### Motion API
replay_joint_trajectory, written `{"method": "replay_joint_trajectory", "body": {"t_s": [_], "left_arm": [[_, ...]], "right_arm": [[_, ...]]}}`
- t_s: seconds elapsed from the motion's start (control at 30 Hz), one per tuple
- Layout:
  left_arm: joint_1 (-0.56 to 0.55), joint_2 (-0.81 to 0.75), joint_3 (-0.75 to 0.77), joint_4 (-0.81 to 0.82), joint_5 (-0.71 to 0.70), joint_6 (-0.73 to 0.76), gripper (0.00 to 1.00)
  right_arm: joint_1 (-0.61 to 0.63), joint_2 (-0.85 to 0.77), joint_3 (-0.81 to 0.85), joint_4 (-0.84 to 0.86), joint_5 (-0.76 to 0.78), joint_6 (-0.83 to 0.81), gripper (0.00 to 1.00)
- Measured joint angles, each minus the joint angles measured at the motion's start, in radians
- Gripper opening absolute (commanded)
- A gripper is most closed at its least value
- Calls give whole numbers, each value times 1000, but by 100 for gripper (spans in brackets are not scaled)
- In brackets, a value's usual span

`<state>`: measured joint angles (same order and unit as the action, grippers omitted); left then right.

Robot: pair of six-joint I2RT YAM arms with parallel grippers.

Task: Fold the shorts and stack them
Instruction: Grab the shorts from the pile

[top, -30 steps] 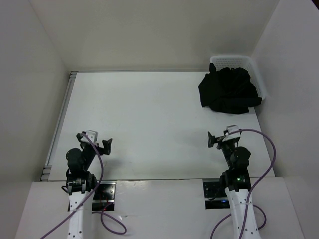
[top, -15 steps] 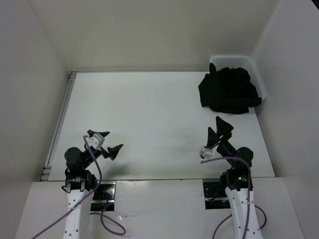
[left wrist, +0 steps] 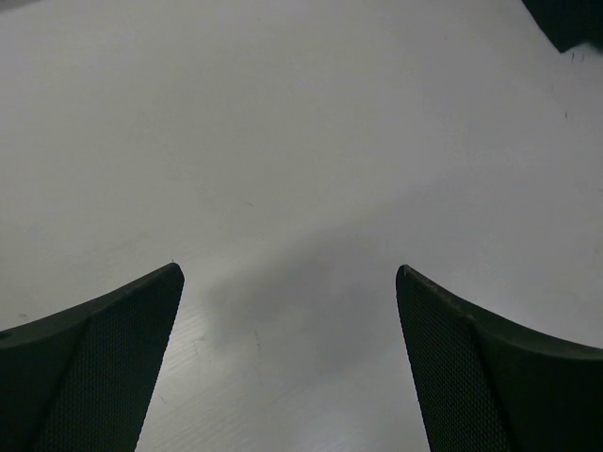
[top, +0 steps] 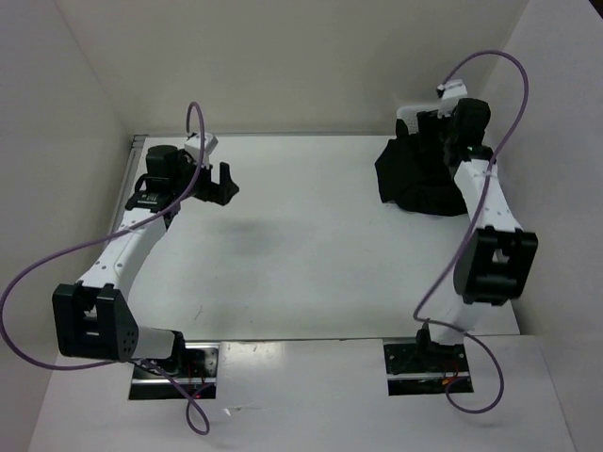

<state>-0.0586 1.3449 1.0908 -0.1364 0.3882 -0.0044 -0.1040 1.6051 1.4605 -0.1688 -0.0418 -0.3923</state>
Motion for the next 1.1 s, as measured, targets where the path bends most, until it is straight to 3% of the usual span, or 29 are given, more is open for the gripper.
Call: {"method": "replay_joint_trajectory", "body": {"t_s": [0.1,0.2,0.5,0.53,0.57,0.63,0.67,0.73,0.77,0.97,1.1], "left_arm": [[-17,27,0,-63,14,0,100],[-22,50,2,-90,56,0,100],[-22,163,18,-109,98,0,100],[-22,170,19,-109,99,0,100],[-22,177,22,-111,100,0,100],[-22,191,29,-110,101,0,100],[-22,198,32,-109,101,0,100],[-22,211,38,-111,101,0,100],[-22,218,43,-112,101,0,100],[-22,232,87,-109,101,0,100],[-22,223,100,-103,100,0,100]], "right_arm": [[-92,212,103,-73,34,209,94],[-161,332,121,-136,96,318,94],[-183,561,280,-176,78,421,93],[-183,577,290,-177,67,422,89],[-183,593,301,-178,53,420,73],[-182,624,326,-183,26,414,51],[-182,638,336,-185,14,414,30],[-182,655,347,-192,-8,405,13],[-182,660,355,-197,-17,406,0],[-182,656,468,-225,-96,399,0],[-180,571,519,-233,-167,436,0]]}}
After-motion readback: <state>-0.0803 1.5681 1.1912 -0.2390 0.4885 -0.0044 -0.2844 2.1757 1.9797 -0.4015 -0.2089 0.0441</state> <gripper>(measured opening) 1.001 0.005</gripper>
